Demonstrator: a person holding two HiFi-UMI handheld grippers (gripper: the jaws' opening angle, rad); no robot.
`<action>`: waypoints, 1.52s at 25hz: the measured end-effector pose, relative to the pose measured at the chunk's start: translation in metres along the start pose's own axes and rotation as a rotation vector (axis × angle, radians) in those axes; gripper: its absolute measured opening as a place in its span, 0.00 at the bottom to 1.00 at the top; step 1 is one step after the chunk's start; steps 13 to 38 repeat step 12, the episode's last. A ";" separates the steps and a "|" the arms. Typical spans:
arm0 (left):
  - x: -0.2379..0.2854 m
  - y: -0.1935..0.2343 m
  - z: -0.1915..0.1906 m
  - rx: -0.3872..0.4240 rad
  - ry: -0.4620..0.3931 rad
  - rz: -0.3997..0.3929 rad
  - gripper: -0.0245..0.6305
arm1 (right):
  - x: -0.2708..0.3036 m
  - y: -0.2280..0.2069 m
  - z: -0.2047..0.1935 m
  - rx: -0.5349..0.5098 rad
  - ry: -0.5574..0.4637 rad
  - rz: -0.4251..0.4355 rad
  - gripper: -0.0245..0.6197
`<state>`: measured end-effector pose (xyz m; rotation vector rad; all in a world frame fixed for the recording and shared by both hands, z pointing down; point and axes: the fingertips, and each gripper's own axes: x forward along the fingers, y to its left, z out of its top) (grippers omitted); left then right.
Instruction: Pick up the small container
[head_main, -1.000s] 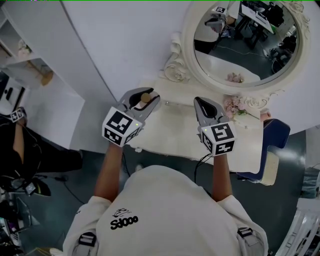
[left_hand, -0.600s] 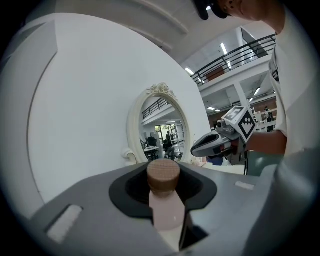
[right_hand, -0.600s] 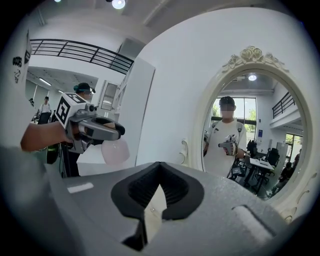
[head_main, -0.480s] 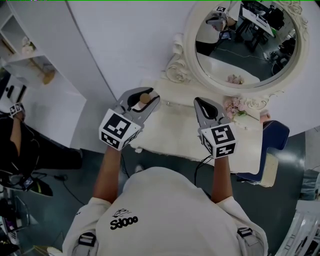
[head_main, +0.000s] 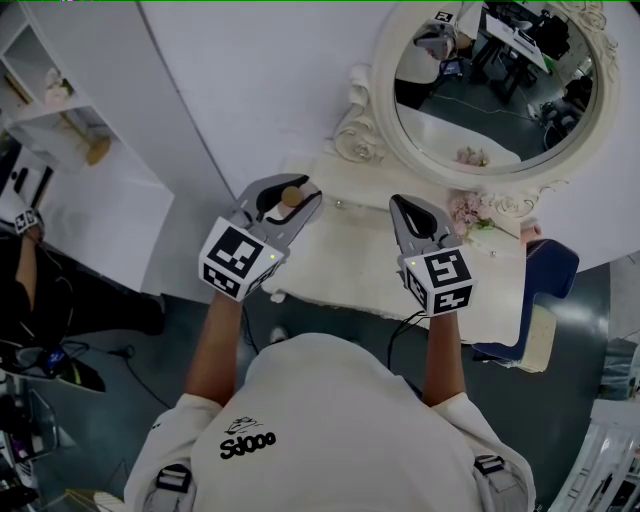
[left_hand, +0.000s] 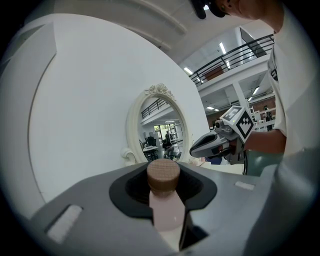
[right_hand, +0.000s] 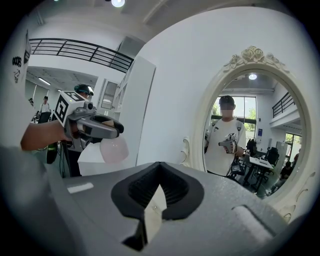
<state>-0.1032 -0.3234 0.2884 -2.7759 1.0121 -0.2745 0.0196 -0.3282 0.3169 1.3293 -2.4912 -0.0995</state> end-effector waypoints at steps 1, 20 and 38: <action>0.000 0.000 -0.001 -0.001 0.000 0.000 0.23 | 0.000 0.001 0.000 0.000 0.001 0.000 0.04; -0.002 0.001 -0.011 -0.009 0.007 0.001 0.23 | -0.002 0.004 -0.003 0.006 0.010 -0.009 0.04; -0.002 0.001 -0.011 -0.009 0.007 0.001 0.23 | -0.002 0.004 -0.003 0.006 0.010 -0.009 0.04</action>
